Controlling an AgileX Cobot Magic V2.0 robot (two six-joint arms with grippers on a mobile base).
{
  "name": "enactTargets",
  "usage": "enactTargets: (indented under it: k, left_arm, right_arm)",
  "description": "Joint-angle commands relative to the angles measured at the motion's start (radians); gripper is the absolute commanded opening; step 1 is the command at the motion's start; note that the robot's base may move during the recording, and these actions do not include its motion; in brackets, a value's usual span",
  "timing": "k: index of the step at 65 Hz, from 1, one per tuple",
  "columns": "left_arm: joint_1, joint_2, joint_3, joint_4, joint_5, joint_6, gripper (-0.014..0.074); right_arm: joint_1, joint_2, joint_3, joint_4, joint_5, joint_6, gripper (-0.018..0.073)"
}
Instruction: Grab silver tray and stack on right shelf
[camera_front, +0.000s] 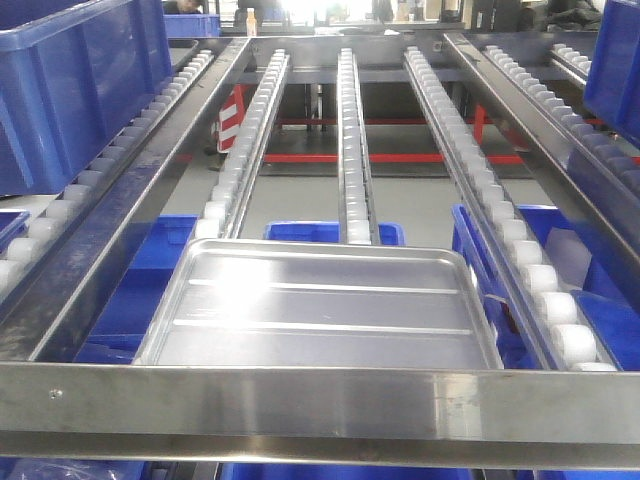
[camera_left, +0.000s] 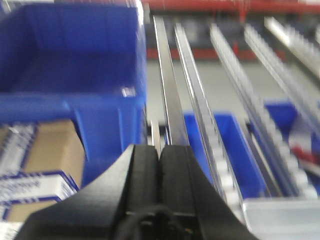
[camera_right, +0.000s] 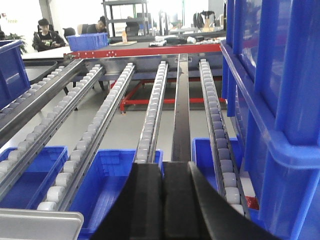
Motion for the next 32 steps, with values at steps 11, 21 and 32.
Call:
enactTargets:
  k: [11,21,32]
  left_arm:
    - [-0.139,0.211,-0.085,-0.001,-0.03,-0.007,-0.0088]
    - [-0.22,0.273,-0.085,-0.001,-0.002,-0.007,0.004]
    - [-0.24,0.316,-0.085,-0.083,0.012,-0.007,0.0349]
  right_arm:
    - [-0.003,0.134,-0.153,-0.005,-0.066,0.001,0.0154]
    - [0.014,0.181,-0.205,0.023,-0.066,0.001,0.04]
    - [0.088,0.248,-0.224,0.081,-0.053,0.001,0.0459]
